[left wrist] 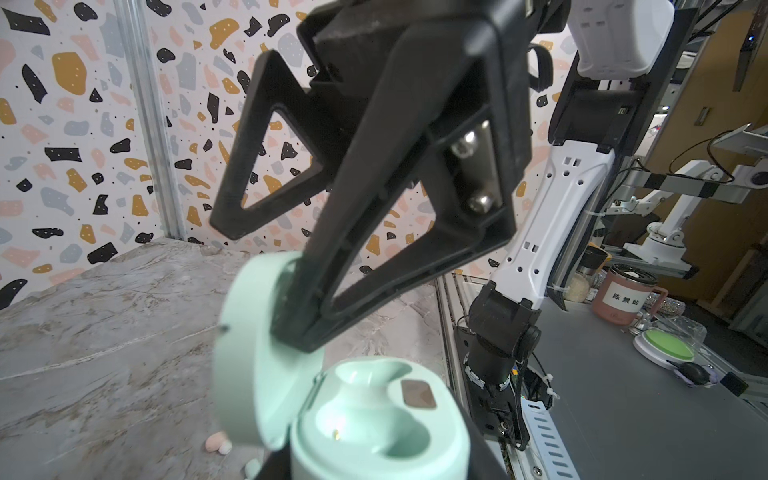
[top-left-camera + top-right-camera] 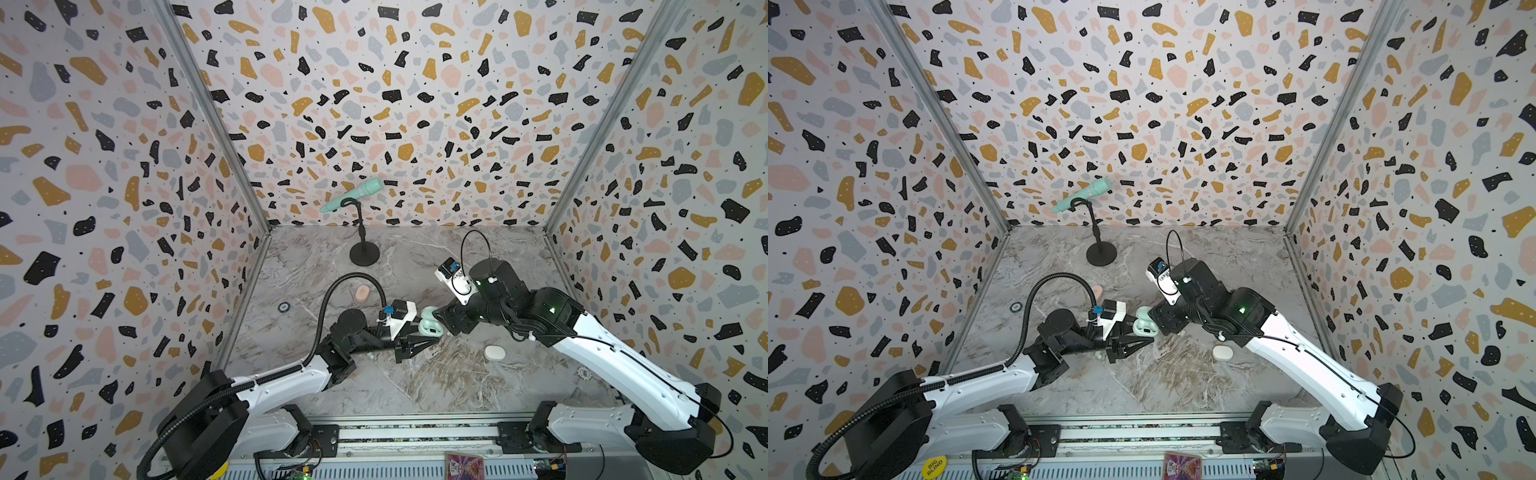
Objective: Insert the wireless bluetooth earbuds into the charging case
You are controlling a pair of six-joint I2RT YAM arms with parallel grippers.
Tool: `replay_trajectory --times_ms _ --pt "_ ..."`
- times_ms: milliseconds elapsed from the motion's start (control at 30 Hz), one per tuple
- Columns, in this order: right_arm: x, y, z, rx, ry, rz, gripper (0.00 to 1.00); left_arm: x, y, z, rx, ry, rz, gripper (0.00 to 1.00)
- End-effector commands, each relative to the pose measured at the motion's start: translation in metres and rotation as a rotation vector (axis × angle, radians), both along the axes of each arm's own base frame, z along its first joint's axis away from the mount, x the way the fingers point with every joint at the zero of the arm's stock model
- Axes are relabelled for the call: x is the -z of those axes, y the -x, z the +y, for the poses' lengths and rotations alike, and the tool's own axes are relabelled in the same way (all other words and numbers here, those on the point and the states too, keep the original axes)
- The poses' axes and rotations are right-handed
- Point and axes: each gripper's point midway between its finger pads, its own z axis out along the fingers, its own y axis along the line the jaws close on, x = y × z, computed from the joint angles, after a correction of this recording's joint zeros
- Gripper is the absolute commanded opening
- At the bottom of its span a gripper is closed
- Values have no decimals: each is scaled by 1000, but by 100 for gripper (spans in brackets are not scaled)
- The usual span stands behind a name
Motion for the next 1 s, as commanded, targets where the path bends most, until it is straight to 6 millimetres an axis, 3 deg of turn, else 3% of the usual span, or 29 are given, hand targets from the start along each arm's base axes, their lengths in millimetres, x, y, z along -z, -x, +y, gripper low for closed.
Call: replay_trajectory --times_ms 0,467,700,833,967 --pt "-19 -1 -1 2 -31 -32 83 -18 8 5 16 72 -48 31" --pt "-27 33 9 -132 -123 94 91 -17 -3 15 -64 149 26 31" --pt "-30 30 -15 -53 -248 184 92 -12 -11 27 -124 160 39 31" --pt "-13 22 -30 36 -281 247 93 -11 -16 35 -157 168 42 31" --pt "26 4 -45 183 -271 336 93 -13 -19 41 -185 177 37 31"
